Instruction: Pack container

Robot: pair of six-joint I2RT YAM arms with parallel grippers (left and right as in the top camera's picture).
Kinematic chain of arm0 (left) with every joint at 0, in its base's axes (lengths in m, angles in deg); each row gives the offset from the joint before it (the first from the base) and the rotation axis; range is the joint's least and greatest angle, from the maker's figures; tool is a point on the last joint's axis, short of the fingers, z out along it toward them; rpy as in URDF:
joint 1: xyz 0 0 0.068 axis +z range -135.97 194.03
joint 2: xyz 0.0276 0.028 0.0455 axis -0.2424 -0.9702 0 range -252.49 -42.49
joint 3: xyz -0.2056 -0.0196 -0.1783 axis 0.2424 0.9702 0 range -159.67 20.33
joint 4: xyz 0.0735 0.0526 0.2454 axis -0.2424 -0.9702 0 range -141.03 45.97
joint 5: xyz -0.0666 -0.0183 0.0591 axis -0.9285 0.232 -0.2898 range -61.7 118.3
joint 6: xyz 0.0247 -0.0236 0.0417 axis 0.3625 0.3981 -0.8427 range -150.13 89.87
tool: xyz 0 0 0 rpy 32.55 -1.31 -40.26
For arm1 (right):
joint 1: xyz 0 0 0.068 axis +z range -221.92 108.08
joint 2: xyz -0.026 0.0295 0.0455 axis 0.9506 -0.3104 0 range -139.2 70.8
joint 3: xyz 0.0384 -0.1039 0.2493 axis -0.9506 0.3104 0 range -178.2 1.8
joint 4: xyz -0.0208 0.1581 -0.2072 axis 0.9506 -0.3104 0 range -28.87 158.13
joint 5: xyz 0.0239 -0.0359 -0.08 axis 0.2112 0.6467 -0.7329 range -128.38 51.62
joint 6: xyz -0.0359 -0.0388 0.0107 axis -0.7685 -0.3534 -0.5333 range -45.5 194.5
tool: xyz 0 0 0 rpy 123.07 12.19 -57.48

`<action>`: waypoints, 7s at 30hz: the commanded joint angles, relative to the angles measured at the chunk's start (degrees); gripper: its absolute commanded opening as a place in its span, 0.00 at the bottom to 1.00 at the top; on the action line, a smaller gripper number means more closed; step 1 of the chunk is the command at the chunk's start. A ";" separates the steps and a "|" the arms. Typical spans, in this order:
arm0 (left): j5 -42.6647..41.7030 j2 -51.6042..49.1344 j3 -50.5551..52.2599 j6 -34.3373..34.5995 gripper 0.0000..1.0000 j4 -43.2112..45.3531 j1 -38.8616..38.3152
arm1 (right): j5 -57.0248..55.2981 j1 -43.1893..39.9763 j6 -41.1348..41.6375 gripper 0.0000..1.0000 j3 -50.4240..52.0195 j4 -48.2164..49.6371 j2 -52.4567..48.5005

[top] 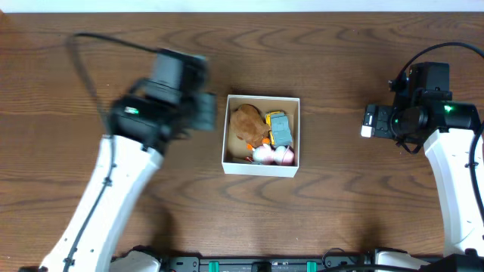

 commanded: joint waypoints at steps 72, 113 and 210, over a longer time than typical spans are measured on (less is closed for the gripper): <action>5.46 62.10 36.00 -0.83 0.98 4.94 24.55 | -12.41 7.04 1.95 0.99 23.74 7.21 69.57; 5.46 61.83 36.00 -0.24 0.98 3.41 24.55 | -7.23 6.82 -3.37 0.99 28.02 12.22 79.62; 5.70 71.14 49.51 -1.42 0.98 8.63 28.85 | -1.20 6.51 -7.17 0.99 67.60 49.31 80.70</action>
